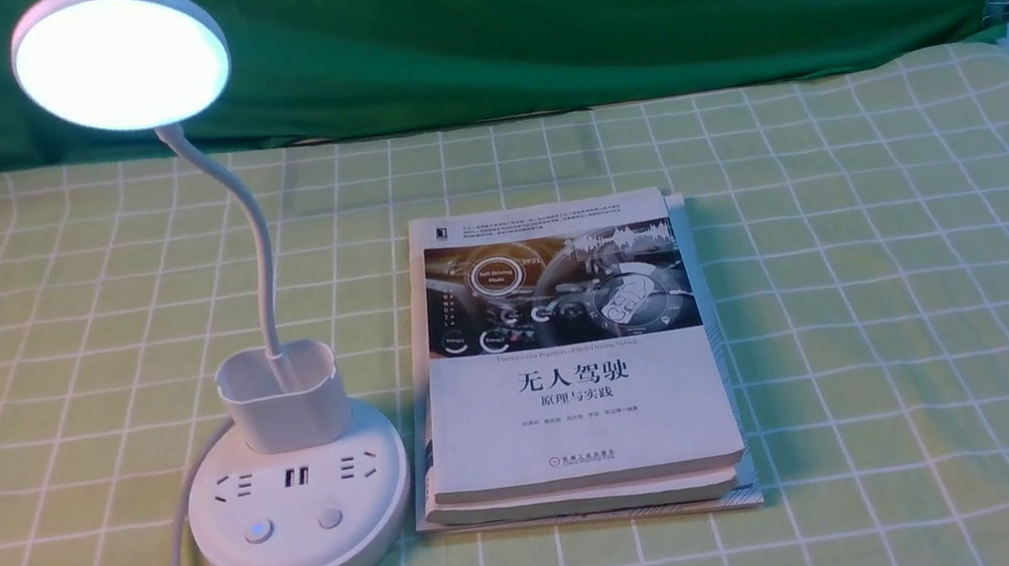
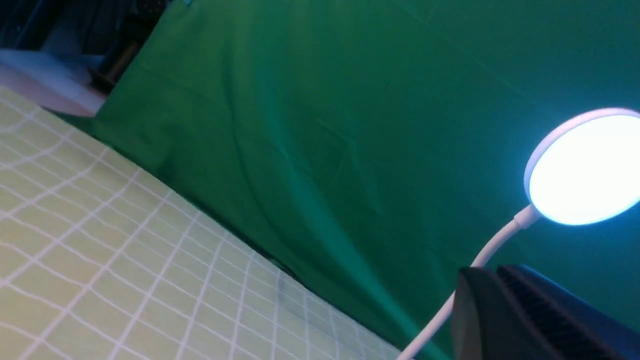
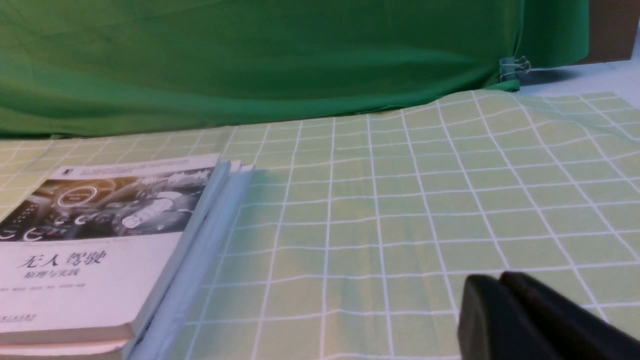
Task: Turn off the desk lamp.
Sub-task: Use the left arm to press the button switch on the lamp holder
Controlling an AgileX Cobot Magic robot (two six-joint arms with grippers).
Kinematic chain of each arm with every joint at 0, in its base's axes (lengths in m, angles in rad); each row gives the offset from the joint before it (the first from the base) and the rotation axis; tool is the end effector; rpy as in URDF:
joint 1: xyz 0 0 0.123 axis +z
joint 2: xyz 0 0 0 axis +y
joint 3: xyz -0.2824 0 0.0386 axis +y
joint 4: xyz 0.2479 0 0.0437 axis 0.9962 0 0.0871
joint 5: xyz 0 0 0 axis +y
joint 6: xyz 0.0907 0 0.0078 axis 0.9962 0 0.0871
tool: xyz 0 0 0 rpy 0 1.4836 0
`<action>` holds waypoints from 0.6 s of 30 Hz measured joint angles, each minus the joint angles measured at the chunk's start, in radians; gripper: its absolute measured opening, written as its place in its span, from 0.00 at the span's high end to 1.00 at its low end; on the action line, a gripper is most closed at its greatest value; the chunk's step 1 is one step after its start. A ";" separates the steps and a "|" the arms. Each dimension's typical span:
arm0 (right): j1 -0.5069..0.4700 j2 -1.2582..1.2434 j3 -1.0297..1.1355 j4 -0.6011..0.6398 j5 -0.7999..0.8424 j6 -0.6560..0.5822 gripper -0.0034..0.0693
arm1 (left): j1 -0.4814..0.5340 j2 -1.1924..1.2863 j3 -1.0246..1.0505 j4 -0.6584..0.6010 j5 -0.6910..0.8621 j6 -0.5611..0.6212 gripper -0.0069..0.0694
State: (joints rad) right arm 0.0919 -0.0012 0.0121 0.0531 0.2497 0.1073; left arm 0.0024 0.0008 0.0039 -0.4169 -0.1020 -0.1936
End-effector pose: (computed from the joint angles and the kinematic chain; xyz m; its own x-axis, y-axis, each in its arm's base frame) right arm 0.0552 0.0063 0.1865 -0.1859 0.1416 -0.9723 -0.0762 0.9845 0.1580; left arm 0.0553 0.0038 0.2202 0.1681 -0.5708 -0.8037 0.0647 0.8199 -0.5688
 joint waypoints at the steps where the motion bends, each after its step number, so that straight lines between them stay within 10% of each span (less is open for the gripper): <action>1: 0.000 0.000 0.000 0.000 0.000 0.001 0.91 | 0.000 0.017 -0.029 0.003 0.049 -0.013 0.90; 12: 0.000 0.000 0.000 0.000 0.000 0.000 0.91 | 0.000 0.662 -0.582 0.085 0.792 0.367 0.90; 18: 0.000 0.000 0.000 0.000 0.000 0.001 0.91 | -0.116 1.075 -0.740 0.114 0.915 0.409 0.90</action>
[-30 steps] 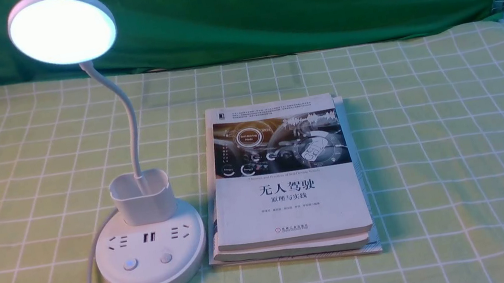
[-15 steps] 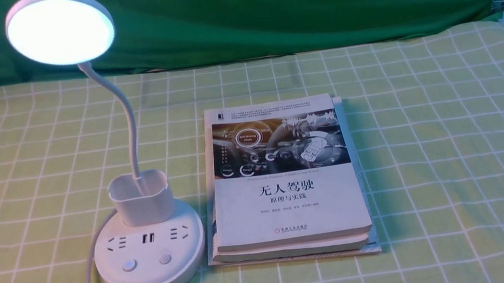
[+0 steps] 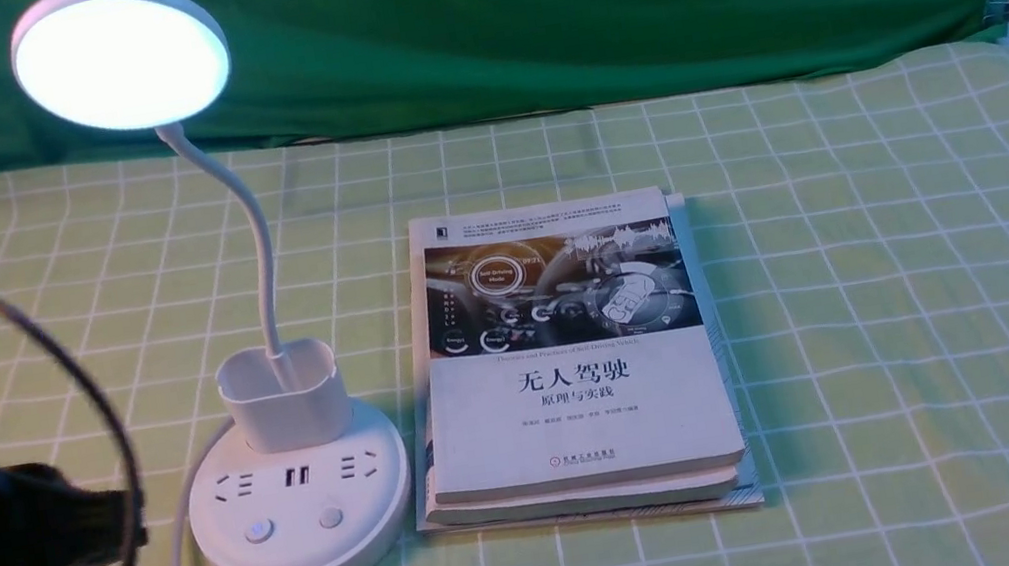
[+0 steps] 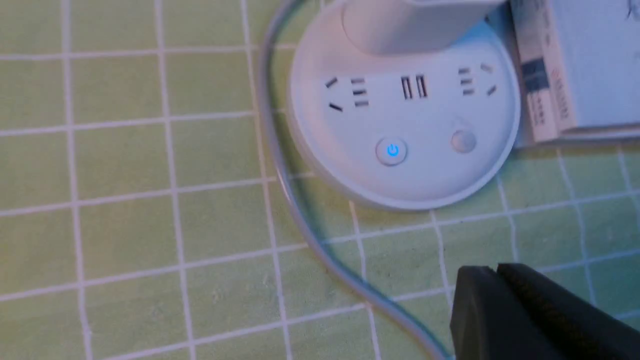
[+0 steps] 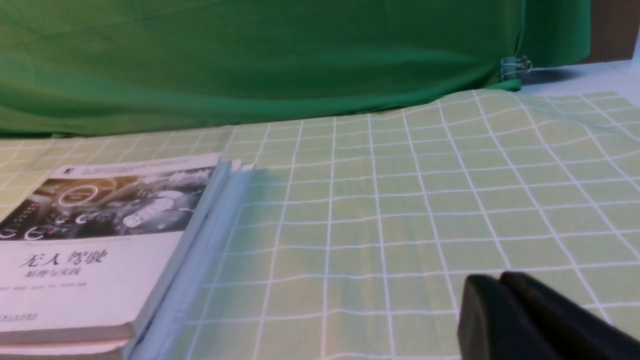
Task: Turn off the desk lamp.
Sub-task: Use the left arm to press the button switch on the lamp holder
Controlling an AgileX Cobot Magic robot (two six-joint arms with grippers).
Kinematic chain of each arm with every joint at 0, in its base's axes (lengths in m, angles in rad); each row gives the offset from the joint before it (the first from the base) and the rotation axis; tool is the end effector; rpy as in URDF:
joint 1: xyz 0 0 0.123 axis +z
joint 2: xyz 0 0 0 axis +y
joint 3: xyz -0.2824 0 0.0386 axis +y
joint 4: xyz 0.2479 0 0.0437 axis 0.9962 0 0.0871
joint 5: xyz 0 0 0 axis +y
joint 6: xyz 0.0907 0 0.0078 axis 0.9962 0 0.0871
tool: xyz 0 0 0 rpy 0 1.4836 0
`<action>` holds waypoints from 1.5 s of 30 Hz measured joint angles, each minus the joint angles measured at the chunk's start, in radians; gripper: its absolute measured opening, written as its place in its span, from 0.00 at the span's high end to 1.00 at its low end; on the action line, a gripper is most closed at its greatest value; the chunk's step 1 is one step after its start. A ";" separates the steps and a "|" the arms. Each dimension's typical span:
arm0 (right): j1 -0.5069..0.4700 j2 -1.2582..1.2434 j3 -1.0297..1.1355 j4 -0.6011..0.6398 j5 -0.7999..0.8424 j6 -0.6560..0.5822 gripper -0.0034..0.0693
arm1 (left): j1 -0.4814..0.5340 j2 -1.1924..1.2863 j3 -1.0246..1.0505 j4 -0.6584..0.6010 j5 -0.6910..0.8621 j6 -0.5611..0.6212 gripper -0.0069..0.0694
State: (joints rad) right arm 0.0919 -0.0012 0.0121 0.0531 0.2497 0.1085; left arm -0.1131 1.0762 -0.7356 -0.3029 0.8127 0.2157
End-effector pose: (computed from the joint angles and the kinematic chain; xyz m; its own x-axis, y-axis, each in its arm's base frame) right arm 0.0552 0.0063 0.1865 -0.1860 0.1428 -0.9721 -0.0760 0.9843 0.1591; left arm 0.1894 -0.0414 0.2714 -0.8574 0.1014 -0.5045 0.2221 0.9573 -0.1851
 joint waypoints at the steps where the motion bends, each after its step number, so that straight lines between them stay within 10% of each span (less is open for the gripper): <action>1: 0.000 0.000 0.000 0.000 0.000 0.000 0.91 | -0.008 0.012 -0.008 0.004 0.001 -0.003 0.90; 10: 0.000 0.000 0.000 0.000 0.000 -0.001 0.91 | -0.268 0.331 -0.147 0.070 0.018 -0.047 0.90; 45: 0.000 0.000 0.000 0.000 -0.003 0.000 0.91 | -0.290 0.644 -0.413 0.215 0.114 -0.107 0.90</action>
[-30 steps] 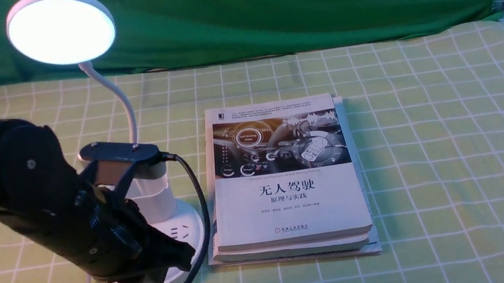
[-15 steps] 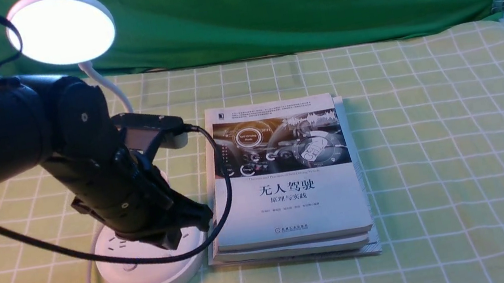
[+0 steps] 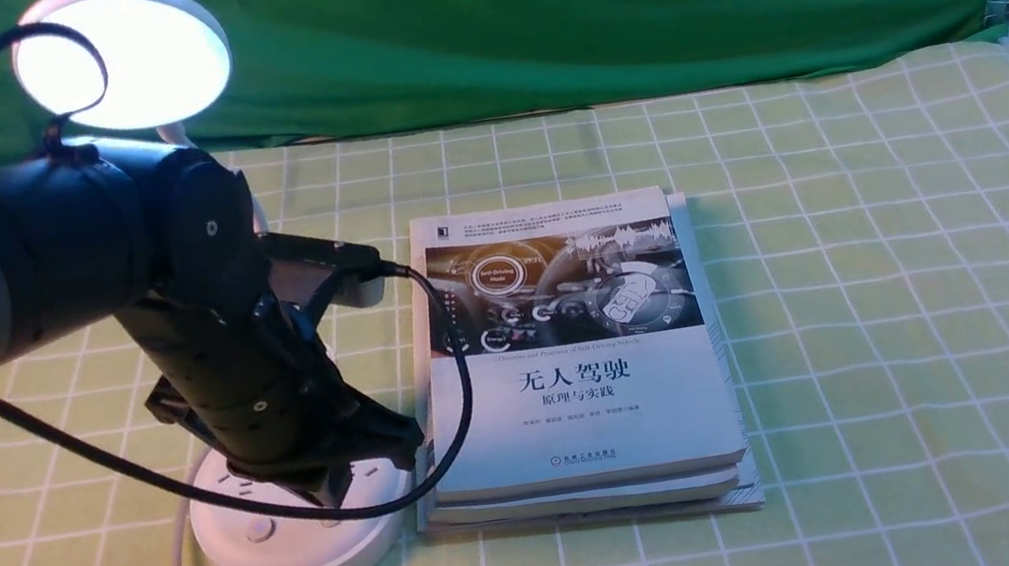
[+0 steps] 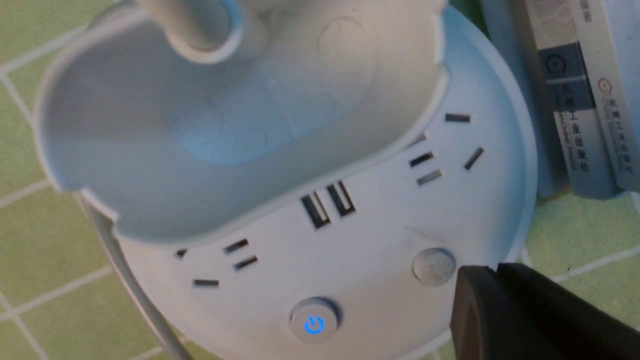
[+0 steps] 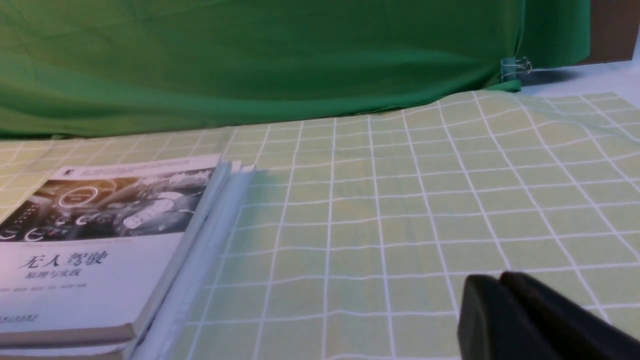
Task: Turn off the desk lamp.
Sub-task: Use the left arm to press the button switch on the lamp holder
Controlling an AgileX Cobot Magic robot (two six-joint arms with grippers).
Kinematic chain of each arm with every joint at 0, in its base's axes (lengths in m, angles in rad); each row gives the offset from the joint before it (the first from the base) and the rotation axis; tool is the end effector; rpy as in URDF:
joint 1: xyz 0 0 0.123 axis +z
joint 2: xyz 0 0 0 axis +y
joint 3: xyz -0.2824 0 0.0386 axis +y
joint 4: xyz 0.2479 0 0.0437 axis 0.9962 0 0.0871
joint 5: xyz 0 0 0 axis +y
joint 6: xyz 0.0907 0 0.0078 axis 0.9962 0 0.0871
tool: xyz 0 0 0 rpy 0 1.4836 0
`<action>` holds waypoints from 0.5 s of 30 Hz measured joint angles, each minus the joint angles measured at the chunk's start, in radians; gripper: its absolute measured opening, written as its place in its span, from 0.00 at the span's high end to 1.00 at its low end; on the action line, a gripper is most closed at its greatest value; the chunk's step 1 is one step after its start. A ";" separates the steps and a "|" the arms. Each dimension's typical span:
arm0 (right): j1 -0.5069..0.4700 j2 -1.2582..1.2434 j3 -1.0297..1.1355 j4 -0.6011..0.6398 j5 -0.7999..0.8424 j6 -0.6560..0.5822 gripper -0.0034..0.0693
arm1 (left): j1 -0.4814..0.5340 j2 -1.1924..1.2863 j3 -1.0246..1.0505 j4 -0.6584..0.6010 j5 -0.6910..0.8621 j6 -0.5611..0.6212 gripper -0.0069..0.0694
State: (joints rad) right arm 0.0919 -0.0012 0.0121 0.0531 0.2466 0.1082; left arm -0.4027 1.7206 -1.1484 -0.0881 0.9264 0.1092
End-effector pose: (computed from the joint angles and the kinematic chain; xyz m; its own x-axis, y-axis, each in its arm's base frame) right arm 0.0553 0.0063 0.1867 -0.1829 0.1428 -0.9727 -0.0764 0.9843 0.1589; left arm 0.2982 -0.1340 0.2093 -0.8841 0.4375 -0.1642 0.4517 0.8901 -0.0603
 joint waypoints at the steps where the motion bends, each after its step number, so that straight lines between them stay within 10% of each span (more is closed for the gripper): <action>1: 0.000 0.000 0.000 0.000 0.000 0.002 0.91 | 0.000 0.009 0.000 0.001 0.000 -0.001 0.90; 15: 0.000 0.000 0.000 0.000 0.002 0.000 0.91 | 0.000 0.080 -0.015 0.025 -0.011 -0.006 0.90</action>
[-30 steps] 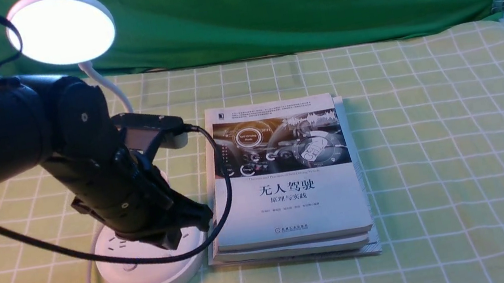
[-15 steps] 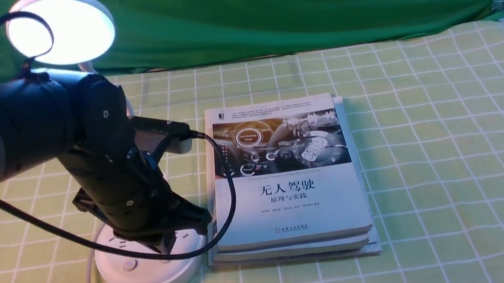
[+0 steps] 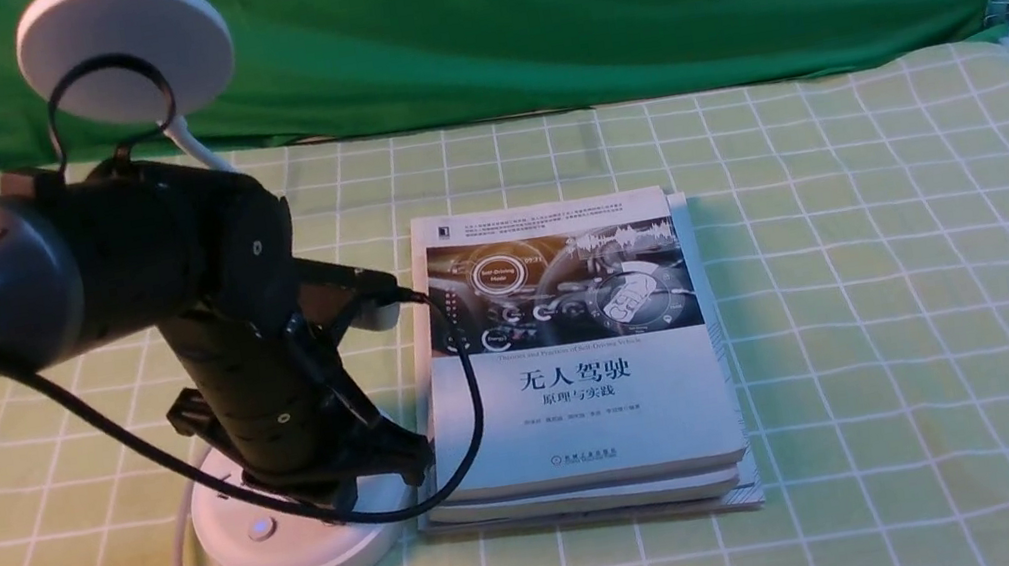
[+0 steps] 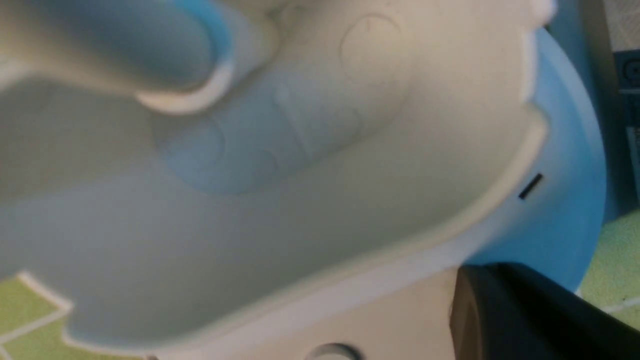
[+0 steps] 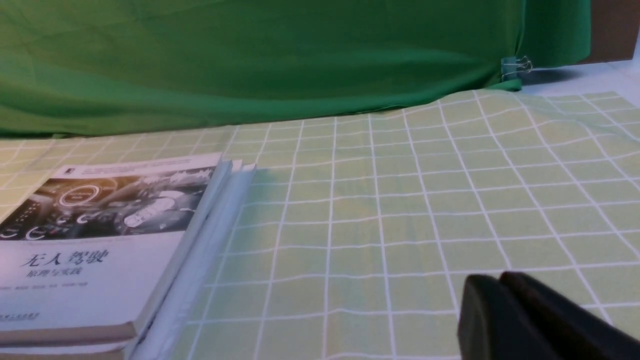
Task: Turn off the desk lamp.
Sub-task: Use the left arm to press the button switch on the lamp holder
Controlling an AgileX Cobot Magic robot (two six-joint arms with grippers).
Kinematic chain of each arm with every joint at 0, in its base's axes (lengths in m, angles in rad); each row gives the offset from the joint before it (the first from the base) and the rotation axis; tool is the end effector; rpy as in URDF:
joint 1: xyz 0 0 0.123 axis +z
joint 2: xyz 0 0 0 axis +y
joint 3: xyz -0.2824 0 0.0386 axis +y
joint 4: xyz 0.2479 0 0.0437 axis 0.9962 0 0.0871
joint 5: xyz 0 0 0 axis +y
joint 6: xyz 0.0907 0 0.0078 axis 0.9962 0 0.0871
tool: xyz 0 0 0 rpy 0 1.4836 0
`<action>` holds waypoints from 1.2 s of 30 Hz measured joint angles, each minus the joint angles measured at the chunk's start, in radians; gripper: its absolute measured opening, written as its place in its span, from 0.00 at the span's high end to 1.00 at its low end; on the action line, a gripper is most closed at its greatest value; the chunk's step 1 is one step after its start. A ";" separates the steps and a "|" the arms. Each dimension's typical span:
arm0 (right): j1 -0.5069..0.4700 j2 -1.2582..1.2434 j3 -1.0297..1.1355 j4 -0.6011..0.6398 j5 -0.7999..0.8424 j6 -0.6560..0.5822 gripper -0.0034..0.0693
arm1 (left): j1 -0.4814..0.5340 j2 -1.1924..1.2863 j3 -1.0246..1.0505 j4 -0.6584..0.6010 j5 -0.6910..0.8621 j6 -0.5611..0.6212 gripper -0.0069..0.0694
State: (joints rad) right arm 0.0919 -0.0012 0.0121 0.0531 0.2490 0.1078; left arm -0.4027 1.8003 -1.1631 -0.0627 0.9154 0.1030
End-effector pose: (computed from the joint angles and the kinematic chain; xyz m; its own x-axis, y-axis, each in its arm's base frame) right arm 0.0552 0.0063 0.1865 -0.1852 0.1422 -0.9724 -0.0762 0.9844 0.1585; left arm 0.3079 -0.1361 0.1864 -0.8872 0.4482 -0.1091 0.4546 0.8897 -0.0424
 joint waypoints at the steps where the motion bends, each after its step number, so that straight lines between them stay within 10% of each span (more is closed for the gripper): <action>1: 0.000 0.000 0.000 0.000 0.000 0.000 0.91 | 0.000 -0.011 0.005 0.000 0.000 0.000 0.90; 36: 0.000 0.000 0.000 0.000 0.000 -0.001 0.91 | 0.000 -0.297 0.152 -0.025 -0.048 -0.044 0.90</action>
State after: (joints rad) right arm 0.0919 -0.0012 0.0121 0.0531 0.2488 0.1072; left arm -0.4027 1.5034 -1.0110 -0.0877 0.8678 0.0587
